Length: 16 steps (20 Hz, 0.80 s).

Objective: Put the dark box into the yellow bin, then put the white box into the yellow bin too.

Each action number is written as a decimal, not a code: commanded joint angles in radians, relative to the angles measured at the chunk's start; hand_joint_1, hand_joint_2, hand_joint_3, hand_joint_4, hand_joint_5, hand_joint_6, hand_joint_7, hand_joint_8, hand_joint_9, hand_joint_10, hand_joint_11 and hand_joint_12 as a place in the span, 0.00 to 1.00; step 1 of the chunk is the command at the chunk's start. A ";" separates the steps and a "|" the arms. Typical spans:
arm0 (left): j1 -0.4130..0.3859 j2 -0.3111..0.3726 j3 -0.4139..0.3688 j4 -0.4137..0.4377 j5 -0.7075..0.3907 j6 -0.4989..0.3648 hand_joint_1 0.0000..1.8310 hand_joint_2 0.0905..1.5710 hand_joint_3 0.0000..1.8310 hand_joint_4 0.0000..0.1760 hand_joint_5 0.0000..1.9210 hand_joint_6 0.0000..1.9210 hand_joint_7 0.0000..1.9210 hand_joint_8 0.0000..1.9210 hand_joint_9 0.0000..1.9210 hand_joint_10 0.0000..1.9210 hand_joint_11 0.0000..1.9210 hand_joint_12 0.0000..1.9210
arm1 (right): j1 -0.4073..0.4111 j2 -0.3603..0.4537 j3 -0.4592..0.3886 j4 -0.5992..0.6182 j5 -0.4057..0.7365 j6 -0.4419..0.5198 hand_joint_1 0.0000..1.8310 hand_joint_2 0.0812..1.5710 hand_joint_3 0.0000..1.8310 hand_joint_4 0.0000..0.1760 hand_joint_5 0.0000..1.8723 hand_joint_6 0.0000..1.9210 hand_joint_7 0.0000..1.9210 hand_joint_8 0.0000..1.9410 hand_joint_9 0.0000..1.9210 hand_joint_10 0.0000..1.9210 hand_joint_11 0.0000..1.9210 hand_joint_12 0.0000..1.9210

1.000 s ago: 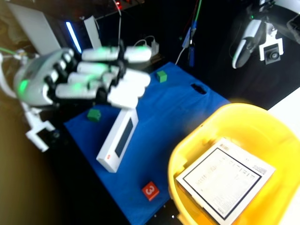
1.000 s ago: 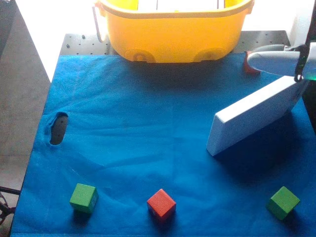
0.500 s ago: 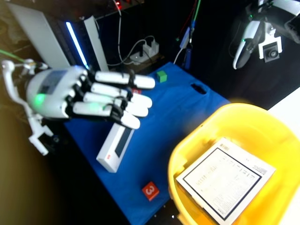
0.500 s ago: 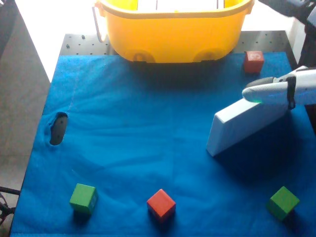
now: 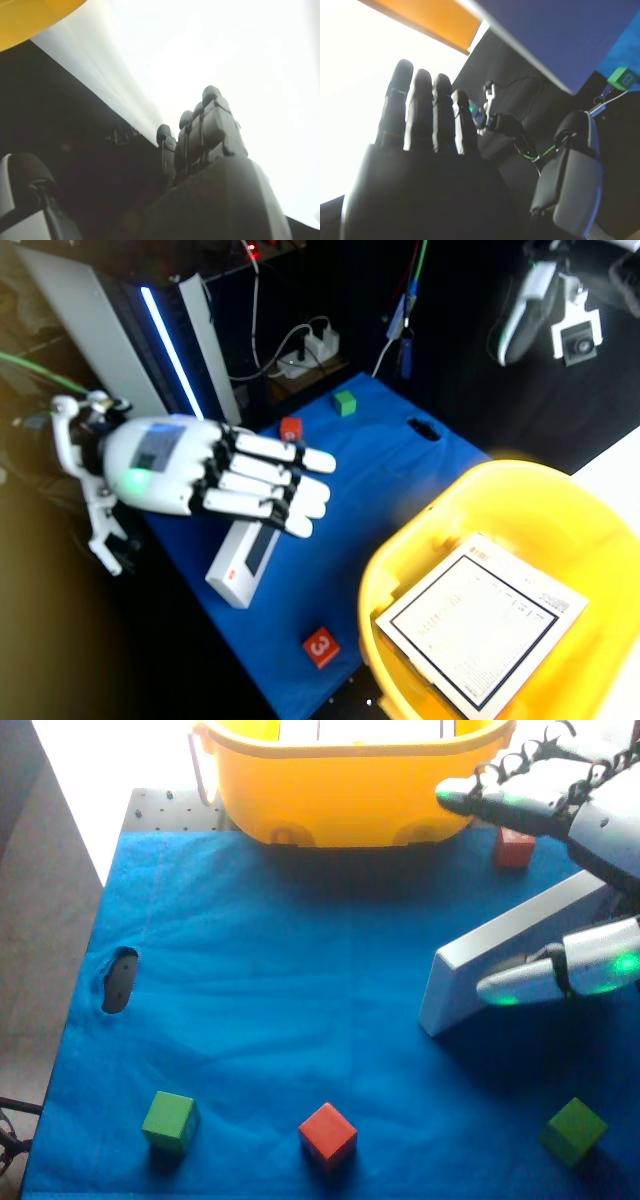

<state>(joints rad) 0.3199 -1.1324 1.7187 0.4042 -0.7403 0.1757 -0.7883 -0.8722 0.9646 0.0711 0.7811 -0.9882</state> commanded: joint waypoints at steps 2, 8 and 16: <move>-0.013 0.013 -0.013 -0.049 -0.120 -0.001 0.51 0.46 0.01 1.00 0.10 0.01 0.00 0.00 0.00 0.00 0.00 0.00 | 0.004 -0.007 0.006 -0.005 0.098 0.007 0.29 0.39 0.00 0.60 0.12 0.00 0.17 0.00 0.16 0.00 0.02 0.36; -0.008 0.035 -0.035 -0.037 -0.114 0.000 0.54 0.51 0.00 1.00 0.13 0.01 0.08 0.00 0.02 0.00 0.00 0.00 | -0.002 -0.044 0.040 -0.010 0.045 0.024 0.36 0.39 0.00 0.45 0.12 0.00 0.18 0.00 0.17 0.00 0.02 0.32; -0.001 0.039 -0.044 -0.028 -0.107 0.000 0.51 0.49 0.00 0.94 0.10 0.00 0.03 0.00 0.00 0.00 0.00 0.00 | -0.005 -0.114 0.108 -0.009 -0.013 0.050 0.47 0.41 0.00 0.01 0.24 0.00 0.28 0.00 0.27 0.00 0.07 0.37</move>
<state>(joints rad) 0.3294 -1.0992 1.6794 0.4229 -0.7509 0.1776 -0.8024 -0.9863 1.0733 0.0593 0.6594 -0.9432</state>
